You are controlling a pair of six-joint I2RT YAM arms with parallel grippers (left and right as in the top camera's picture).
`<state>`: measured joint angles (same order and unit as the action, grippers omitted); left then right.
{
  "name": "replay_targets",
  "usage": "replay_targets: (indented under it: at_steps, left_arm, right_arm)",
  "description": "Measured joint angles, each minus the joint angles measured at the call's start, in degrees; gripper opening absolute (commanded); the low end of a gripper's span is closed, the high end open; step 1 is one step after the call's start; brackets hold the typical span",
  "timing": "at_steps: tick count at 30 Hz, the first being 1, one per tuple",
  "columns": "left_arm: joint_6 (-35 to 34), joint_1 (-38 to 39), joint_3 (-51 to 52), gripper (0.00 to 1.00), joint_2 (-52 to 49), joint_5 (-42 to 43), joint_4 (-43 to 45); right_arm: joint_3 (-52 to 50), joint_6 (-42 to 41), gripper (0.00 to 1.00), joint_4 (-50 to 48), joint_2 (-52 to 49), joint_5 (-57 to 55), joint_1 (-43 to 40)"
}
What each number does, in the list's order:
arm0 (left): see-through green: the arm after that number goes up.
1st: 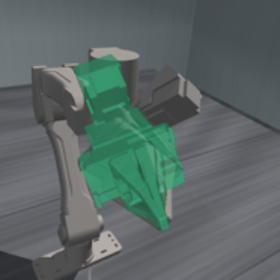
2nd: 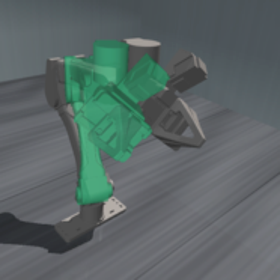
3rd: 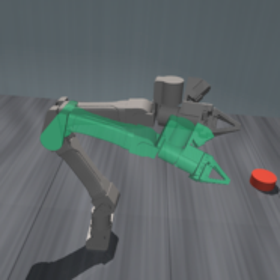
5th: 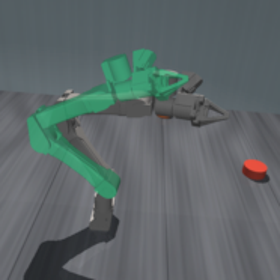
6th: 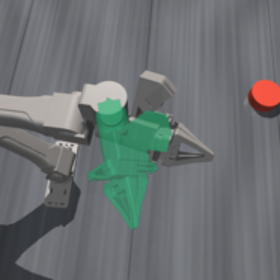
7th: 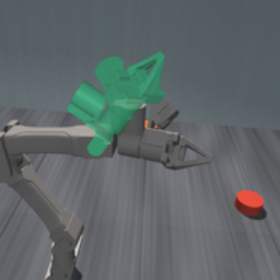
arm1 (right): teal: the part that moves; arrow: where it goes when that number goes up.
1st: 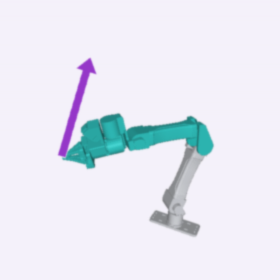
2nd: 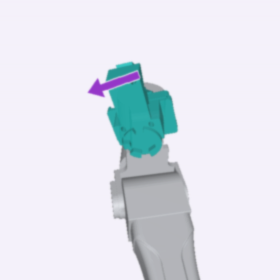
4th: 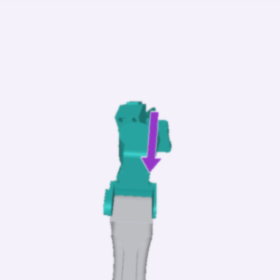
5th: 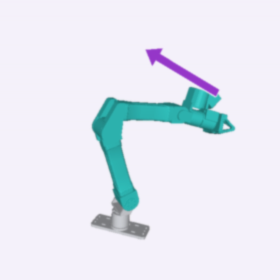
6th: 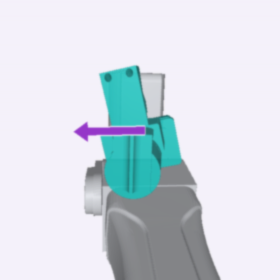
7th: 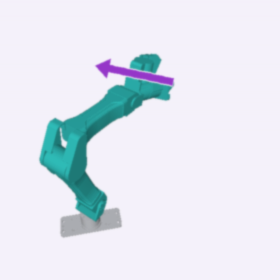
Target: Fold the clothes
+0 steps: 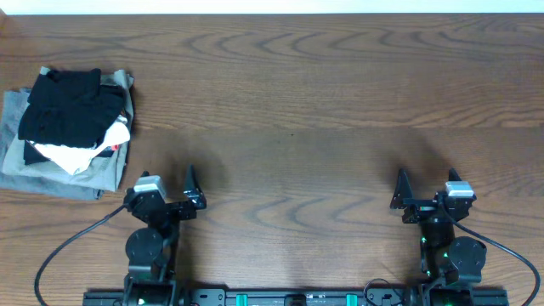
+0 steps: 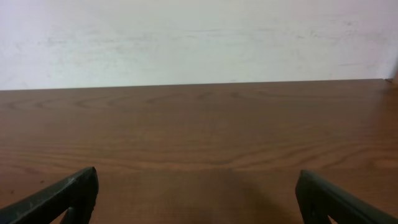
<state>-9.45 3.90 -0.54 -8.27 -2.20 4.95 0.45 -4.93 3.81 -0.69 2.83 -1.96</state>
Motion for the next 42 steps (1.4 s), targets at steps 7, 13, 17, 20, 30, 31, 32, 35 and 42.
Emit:
replay_targets:
  at_steps: [7, 13, 17, 20, 30, 31, 32, 35, 42]
  left_arm:
    - [0.0, -1.9, -0.24, 0.98, 7.37, -0.17, -5.46]
    - [0.37, -1.99, -0.79, 0.98, 7.65, -0.15, -6.58]
    - [0.74, -1.99, -0.81, 0.98, 7.65, -0.15, -6.58]
    - [0.9, -1.99, -0.81, 0.98, 7.65, -0.15, -6.58]
    - [0.9, -1.99, -0.81, 0.98, 7.65, -0.15, -6.58]
    - [0.9, -1.99, -0.81, 0.98, 7.65, -0.15, -6.58]
    - [0.92, -1.99, -0.81, 0.98, 7.65, -0.15, -6.58]
    - [0.9, -1.97, -0.81, 0.98, 7.65, -0.15, -6.58]
    - [0.92, -1.99, -0.81, 0.98, 7.65, -0.15, -6.58]
  right_arm:
    - [0.0, 0.0, 0.99, 0.02, 0.0, -0.04, 0.0]
    - [0.0, 0.0, 0.99, 0.02, 0.0, -0.04, 0.0]
    - [0.0, 0.0, 0.99, 0.0, 0.0, -0.04, 0.0]
    - [0.0, 0.0, 0.99, 0.0, 0.0, -0.04, 0.0]
    - [0.0, 0.0, 0.99, 0.0, 0.0, -0.04, 0.0]
    - [0.0, 0.0, 0.99, 0.0, 0.0, -0.04, 0.0]
    - [0.0, 0.0, 0.99, 0.02, 0.0, -0.04, 0.0]
    - [0.0, 0.0, 0.99, 0.02, 0.0, -0.04, 0.0]
    - [0.0, 0.0, 0.99, 0.0, 0.0, -0.04, 0.0]
